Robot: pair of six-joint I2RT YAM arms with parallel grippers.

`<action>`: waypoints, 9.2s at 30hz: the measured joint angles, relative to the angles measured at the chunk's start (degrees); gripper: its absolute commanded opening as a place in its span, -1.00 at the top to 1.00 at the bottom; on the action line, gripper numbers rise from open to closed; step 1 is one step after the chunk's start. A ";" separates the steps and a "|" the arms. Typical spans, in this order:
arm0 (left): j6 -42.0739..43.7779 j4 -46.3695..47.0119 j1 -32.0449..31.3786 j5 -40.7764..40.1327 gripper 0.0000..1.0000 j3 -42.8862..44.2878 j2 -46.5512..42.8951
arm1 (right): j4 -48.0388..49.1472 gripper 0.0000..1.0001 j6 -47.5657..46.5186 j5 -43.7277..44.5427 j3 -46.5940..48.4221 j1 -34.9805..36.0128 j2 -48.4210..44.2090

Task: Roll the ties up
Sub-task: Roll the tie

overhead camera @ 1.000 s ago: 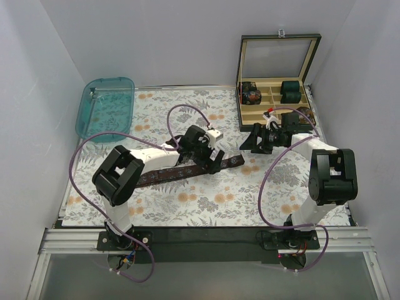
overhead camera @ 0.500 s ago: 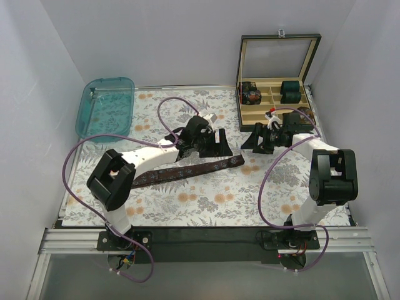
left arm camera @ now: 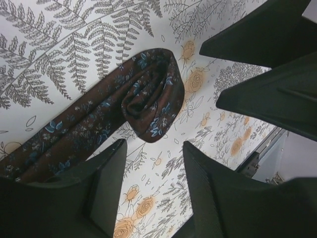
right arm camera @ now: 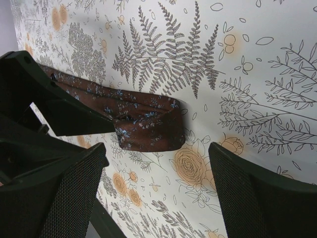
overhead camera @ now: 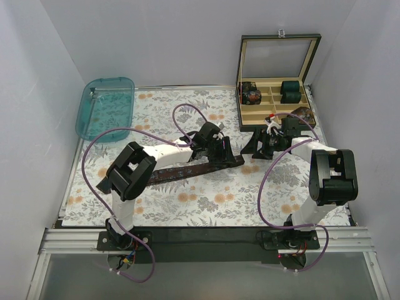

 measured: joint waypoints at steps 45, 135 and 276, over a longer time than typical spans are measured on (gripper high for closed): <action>4.31 4.02 0.07 -4.68 0.52 3.19 7.39 | 9.20 -0.22 3.50 -9.79 -1.11 2.27 9.86; 6.23 -6.38 9.18 -17.53 -0.94 -30.73 -33.27 | -38.29 0.12 -12.59 79.43 33.62 41.70 24.74; 25.51 3.74 -2.93 -19.45 -0.50 4.20 -6.64 | -7.82 -0.75 4.46 18.86 -2.95 0.57 -20.85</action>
